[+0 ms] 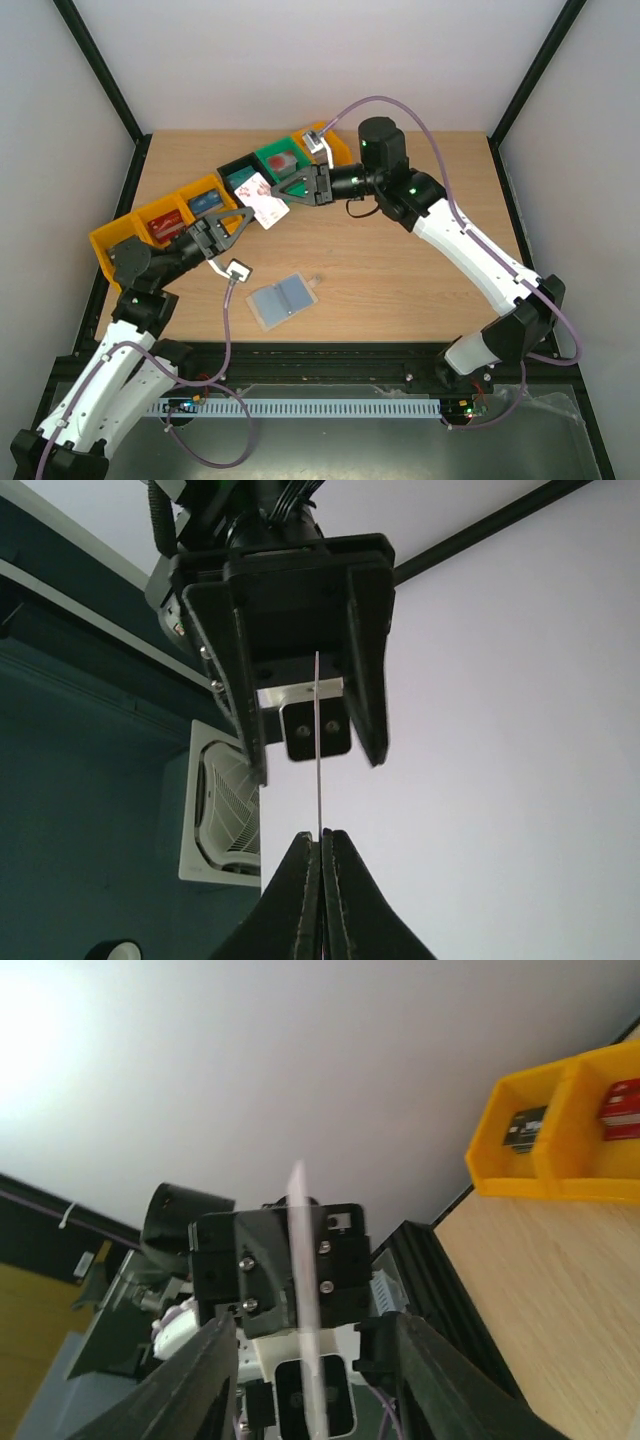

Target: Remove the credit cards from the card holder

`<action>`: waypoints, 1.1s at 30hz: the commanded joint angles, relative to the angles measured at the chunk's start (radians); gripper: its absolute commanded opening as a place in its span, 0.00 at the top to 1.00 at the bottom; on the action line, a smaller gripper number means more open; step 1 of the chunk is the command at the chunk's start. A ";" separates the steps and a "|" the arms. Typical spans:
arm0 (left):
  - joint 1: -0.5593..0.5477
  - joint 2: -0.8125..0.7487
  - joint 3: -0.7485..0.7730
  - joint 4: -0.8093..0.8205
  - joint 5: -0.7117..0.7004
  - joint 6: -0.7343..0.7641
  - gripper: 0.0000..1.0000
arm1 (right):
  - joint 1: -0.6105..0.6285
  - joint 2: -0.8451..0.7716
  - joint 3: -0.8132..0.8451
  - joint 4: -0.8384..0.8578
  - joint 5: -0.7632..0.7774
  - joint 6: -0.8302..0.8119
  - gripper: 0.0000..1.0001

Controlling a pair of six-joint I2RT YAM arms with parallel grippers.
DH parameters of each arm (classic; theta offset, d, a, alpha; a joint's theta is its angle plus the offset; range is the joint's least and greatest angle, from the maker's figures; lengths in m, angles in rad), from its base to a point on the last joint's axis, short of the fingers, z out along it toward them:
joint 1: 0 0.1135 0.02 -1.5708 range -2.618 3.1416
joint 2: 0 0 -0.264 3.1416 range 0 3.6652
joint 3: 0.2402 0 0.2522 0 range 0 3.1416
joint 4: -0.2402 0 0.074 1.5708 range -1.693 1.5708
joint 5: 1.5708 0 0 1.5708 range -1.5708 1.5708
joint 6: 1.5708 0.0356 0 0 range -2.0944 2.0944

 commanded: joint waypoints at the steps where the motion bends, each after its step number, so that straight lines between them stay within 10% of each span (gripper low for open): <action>1: -0.017 0.006 -0.009 0.010 0.007 -0.013 0.98 | 0.030 0.007 0.021 0.073 -0.057 -0.006 0.59; 7: -0.036 0.017 0.003 0.013 -0.001 -0.020 0.98 | 0.039 0.018 0.021 0.030 -0.045 -0.049 0.98; 14: -0.042 0.002 0.008 -0.009 -0.050 -0.082 0.96 | 0.008 0.036 0.049 0.003 0.051 0.036 0.98; 15: -0.043 -0.006 0.010 -0.031 -0.064 -0.120 0.77 | -0.011 0.036 0.043 0.029 0.078 0.076 0.98; 17: -0.049 -0.036 0.022 -0.168 -0.138 -0.187 0.05 | -0.070 0.030 0.001 0.107 0.151 0.168 0.98; 27: -0.095 -0.014 0.167 -0.708 -0.566 -1.515 0.01 | -0.178 0.148 -0.149 0.513 0.949 0.596 0.98; 33: 0.057 -0.046 0.070 -0.696 -0.506 -2.076 0.01 | -0.176 0.386 -0.061 0.622 1.210 0.728 0.98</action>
